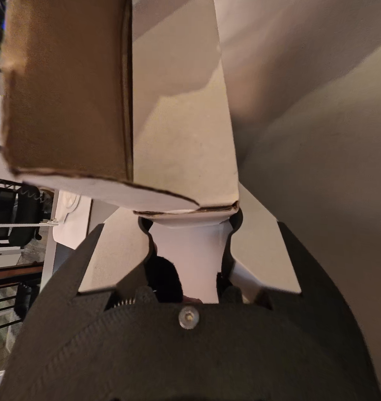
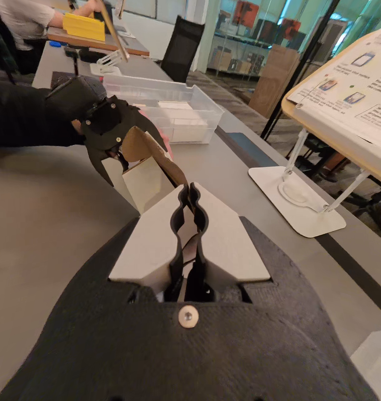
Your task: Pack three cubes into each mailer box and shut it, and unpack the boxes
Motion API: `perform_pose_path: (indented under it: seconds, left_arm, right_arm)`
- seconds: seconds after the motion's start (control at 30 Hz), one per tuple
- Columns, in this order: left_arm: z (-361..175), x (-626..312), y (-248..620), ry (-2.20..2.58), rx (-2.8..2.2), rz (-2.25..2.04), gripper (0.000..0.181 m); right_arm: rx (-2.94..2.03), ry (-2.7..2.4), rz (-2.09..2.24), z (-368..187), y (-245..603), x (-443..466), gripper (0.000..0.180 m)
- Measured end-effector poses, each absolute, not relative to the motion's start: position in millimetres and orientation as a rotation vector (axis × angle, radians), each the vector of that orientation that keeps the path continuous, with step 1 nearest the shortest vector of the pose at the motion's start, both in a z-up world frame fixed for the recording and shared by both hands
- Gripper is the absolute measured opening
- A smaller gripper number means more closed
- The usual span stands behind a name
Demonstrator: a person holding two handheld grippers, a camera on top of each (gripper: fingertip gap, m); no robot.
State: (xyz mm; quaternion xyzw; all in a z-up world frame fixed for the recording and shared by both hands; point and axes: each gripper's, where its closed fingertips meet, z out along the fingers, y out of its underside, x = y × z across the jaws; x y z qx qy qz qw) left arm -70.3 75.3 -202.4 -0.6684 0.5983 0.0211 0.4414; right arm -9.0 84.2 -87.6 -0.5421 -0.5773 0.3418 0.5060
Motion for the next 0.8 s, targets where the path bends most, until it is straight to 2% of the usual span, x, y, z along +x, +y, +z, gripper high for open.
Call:
perform_pose_path:
  seconds: [0.2, 0.4, 0.57, 0.6, 0.73, 0.8]
  left_arm:
    - [-202.6, -70.2, 74.5, 1.506, -1.638, 0.075, 0.069]
    - [-202.5, -67.7, 72.4, 1.527, -1.626, 0.055, 0.07]
    - [-202.1, -66.0, 70.8, 1.531, -1.605, 0.057, 0.069]
    - [-202.2, -65.9, 70.4, 1.539, -1.594, 0.069, 0.069]
    - [-200.8, -67.3, 68.7, 1.502, -1.621, 0.057, 0.07]
    - [-196.2, -69.7, 63.4, 1.433, -1.67, -0.035, 0.077]
  right_arm:
    - [-1.218, -1.551, 0.723, -88.5, 79.5, -7.7, 0.001]
    - [-1.131, -1.623, 0.548, -110.1, 79.4, -2.8, 0.019]
    - [-1.146, -1.67, 0.582, -114.2, 75.6, 1.8, 0.016]
    - [-1.158, -1.66, 0.578, -114.7, 78.5, 3.1, 0.003]
    - [-1.193, -1.637, 0.639, -115.4, 78.1, 2.9, 0.001]
    - [-1.192, -1.642, 0.651, -115.3, 75.8, 3.0, 0.001]
